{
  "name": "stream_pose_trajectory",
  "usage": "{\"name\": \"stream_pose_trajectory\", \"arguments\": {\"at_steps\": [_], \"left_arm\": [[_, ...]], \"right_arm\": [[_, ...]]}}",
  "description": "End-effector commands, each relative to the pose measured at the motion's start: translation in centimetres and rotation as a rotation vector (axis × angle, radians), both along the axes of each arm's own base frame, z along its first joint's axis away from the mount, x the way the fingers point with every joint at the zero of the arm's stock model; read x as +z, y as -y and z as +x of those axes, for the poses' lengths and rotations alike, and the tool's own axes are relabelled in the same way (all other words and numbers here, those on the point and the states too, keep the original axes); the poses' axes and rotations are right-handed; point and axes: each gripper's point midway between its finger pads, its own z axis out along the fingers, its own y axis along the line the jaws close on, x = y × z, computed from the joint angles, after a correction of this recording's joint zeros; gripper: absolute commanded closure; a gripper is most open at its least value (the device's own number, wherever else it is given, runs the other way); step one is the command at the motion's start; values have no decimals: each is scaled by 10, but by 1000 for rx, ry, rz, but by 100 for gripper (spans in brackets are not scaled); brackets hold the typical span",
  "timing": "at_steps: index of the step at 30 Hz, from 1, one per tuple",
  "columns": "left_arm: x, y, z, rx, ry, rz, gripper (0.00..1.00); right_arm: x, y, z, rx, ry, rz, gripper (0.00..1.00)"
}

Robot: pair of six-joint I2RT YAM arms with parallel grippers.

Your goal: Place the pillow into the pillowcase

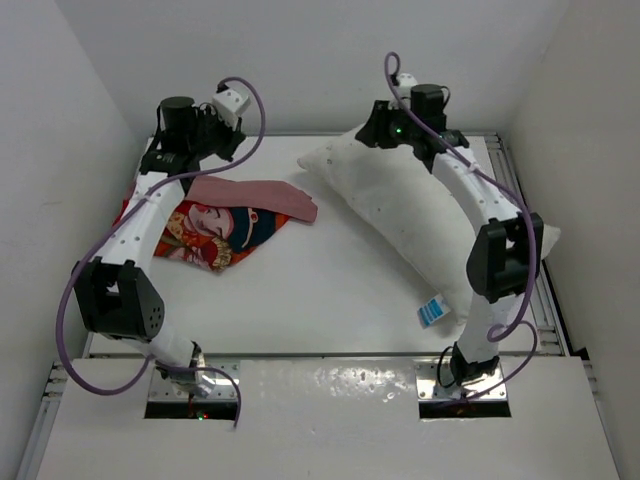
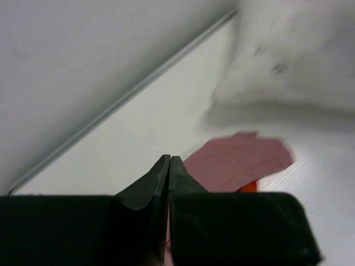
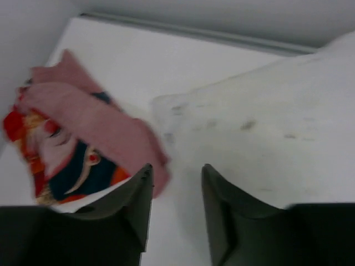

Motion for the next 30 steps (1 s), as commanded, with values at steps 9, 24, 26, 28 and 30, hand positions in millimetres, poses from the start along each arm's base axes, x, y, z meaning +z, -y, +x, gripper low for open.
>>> {"name": "stream_pose_trajectory", "arguments": {"at_steps": [9,24,26,28,30], "left_arm": [[-125,-219,29,712,-249,145,8],[-221,-254,53,820,-337,315,5],[-225,-254,55,799,-338,353,26],[-223,-253,55,784,-341,362,59],[-224,-251,52,773,-354,363,82]], "right_arm": [[-74,-165,-40,323,-116,16,15],[-239,-165,-55,244,-354,-312,11],[-240,-171,-58,271,-348,-292,41],[-235,-177,-62,287,-355,-257,64],[-226,-183,-60,297,-330,-233,93]]}}
